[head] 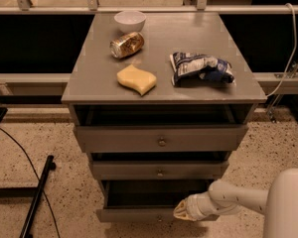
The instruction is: Open bottom drawer
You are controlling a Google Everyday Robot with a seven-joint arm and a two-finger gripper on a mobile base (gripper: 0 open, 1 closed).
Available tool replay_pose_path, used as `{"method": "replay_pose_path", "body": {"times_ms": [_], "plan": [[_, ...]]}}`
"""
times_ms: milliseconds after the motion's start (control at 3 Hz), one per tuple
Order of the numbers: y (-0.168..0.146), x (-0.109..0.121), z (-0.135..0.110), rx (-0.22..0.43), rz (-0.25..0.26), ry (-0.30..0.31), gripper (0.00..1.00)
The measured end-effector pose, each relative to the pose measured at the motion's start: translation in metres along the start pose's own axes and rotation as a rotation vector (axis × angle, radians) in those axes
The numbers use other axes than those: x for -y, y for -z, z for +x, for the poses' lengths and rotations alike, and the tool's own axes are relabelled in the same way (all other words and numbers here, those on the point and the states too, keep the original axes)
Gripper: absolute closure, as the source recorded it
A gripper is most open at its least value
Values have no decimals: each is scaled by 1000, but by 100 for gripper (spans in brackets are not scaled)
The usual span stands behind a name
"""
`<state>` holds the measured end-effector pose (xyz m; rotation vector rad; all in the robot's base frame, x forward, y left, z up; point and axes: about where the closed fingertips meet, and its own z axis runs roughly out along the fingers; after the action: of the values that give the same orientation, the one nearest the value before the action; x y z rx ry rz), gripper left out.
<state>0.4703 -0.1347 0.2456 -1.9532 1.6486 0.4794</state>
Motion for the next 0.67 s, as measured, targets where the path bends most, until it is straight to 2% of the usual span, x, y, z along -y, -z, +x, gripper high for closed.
{"method": "replay_pose_path", "body": {"times_ms": [333, 667], "plan": [[13, 14, 6, -29, 36, -2, 94], [14, 29, 27, -43, 63, -5, 100]]}}
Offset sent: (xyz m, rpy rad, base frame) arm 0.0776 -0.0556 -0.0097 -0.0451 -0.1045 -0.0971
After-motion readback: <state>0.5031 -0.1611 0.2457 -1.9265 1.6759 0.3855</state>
